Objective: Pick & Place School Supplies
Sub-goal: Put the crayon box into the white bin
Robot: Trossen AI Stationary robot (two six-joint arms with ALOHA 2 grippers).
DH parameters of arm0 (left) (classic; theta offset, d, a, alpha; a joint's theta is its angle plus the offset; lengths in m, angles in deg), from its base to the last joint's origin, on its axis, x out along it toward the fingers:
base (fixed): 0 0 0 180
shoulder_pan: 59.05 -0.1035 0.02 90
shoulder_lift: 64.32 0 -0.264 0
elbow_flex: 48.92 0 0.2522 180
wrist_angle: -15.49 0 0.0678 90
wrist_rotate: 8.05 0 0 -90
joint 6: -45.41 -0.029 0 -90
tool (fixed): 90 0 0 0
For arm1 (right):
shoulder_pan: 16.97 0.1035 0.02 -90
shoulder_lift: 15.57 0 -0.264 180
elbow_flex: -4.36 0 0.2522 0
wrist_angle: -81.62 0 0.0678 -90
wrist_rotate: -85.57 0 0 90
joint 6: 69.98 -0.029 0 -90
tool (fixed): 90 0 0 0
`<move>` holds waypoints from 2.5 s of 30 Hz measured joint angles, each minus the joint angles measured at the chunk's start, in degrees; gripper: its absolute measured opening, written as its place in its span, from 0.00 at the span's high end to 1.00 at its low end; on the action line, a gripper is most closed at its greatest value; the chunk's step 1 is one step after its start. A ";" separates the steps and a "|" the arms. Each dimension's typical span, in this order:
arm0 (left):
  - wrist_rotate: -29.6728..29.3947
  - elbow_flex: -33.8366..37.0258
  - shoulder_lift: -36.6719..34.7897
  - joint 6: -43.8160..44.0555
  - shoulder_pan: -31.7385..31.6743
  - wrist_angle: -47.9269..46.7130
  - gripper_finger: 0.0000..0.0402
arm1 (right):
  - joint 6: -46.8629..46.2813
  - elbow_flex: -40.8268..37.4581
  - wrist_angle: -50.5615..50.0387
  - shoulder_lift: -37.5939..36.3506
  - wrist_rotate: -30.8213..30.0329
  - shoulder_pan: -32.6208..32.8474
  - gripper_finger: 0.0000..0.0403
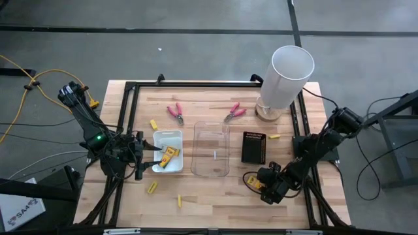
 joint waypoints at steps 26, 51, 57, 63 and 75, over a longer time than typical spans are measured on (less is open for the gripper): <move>0.00 0.00 -0.01 0.00 0.02 0.00 0.43 | -0.81 -0.10 2.91 1.27 -0.74 0.02 0.54; 2.68 0.00 -0.01 0.00 0.02 0.02 0.43 | -1.18 -0.13 3.73 1.32 -1.01 0.13 0.56; 2.73 0.00 -0.01 0.00 0.02 0.00 0.43 | -3.77 -0.01 2.54 1.29 -0.63 -0.37 0.48; 2.75 0.00 -0.01 0.00 0.02 0.00 0.43 | -7.12 -0.52 1.64 1.29 -0.90 -0.39 0.43; 2.78 0.00 -0.01 0.02 0.01 0.01 0.43 | -7.86 -1.65 4.54 1.29 -0.89 -0.34 0.43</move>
